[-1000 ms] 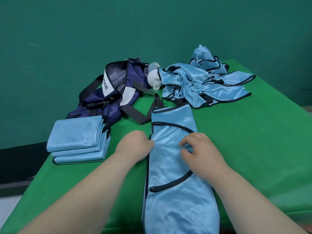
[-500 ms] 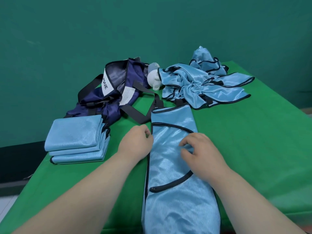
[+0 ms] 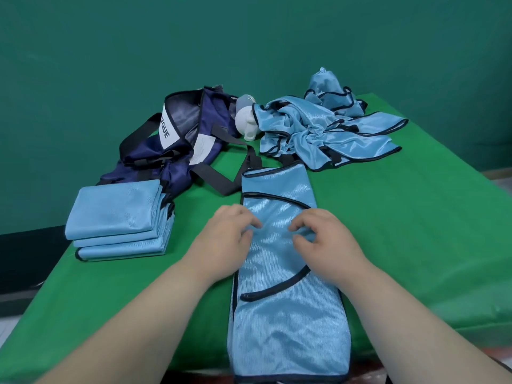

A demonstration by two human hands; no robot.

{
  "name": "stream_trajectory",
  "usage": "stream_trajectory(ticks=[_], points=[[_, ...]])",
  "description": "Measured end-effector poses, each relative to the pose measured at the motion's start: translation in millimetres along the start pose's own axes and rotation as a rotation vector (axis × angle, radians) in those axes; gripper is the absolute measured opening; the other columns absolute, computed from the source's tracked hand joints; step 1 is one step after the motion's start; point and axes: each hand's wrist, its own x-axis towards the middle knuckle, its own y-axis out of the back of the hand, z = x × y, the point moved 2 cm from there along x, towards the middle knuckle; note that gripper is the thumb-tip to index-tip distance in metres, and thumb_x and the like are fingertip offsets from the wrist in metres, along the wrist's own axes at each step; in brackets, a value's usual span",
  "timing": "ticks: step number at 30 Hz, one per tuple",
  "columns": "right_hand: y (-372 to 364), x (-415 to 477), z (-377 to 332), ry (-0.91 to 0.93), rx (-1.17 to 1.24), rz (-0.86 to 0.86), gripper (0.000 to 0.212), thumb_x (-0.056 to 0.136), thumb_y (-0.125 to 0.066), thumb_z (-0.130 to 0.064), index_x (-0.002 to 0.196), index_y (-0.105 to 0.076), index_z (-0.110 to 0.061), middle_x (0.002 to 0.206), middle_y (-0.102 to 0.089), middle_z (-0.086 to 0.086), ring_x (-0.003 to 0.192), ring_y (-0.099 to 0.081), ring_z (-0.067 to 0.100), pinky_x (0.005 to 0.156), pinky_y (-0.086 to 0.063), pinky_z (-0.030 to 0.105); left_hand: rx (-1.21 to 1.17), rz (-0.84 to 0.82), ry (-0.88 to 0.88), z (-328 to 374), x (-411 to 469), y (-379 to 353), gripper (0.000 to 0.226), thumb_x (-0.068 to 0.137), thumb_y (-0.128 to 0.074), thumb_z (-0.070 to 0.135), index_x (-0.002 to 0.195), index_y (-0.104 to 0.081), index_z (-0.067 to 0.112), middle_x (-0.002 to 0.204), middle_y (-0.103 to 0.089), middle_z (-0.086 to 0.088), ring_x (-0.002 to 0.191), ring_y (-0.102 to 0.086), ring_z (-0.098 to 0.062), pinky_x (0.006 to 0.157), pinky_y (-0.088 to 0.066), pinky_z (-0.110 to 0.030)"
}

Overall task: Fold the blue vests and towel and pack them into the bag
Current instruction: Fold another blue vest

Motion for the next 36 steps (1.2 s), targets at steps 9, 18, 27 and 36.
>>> stream_trajectory(ticks=[9, 18, 27, 36], points=[[9.8, -48.5, -5.4, -0.050, 0.133, -0.075, 0.027, 0.084, -0.068, -0.008, 0.090, -0.067, -0.034, 0.110, -0.061, -0.017, 0.109, -0.054, 0.000, 0.093, -0.040, 0.016, 0.046, -0.019, -0.355, 31.8, -131.7, -9.9, 0.017, 0.099, -0.055, 0.027, 0.110, -0.068, 0.026, 0.112, -0.059, 0.015, 0.111, -0.052, -0.007, 0.097, -0.042, -0.027], [29.5, -124.7, -16.0, 0.026, 0.120, -0.147, 0.034, 0.075, -0.068, -0.004, 0.086, -0.067, -0.037, 0.112, -0.064, -0.018, 0.120, -0.052, -0.003, 0.100, -0.030, 0.006, 0.062, -0.079, -0.368, 13.2, -169.0, -18.3, 0.049, 0.081, -0.070, 0.052, 0.125, -0.059, 0.033, 0.140, -0.049, 0.014, 0.142, -0.033, -0.009, 0.114, -0.027, -0.038], [39.0, -160.2, -23.0, 0.105, -0.066, -0.237, 0.029, 0.070, -0.065, -0.014, 0.095, -0.069, -0.028, 0.114, -0.063, -0.012, 0.122, -0.048, -0.002, 0.101, -0.028, 0.005, 0.183, -0.093, -0.410, 11.5, -163.1, -26.3, 0.073, 0.065, -0.072, 0.003, 0.130, -0.053, 0.030, 0.143, -0.047, 0.001, 0.133, -0.042, -0.021, 0.110, -0.037, -0.041], [34.0, -157.3, -24.6, 0.178, -0.100, -0.261, 0.034, 0.070, -0.069, -0.019, 0.102, -0.067, -0.030, 0.118, -0.059, -0.018, 0.132, -0.041, 0.000, 0.109, -0.031, 0.018, 0.056, 0.040, -0.425, 13.1, -160.4, -25.1, 0.036, 0.084, -0.065, 0.037, 0.119, -0.059, 0.031, 0.132, -0.058, 0.005, 0.120, -0.054, -0.016, 0.104, -0.043, -0.033]])
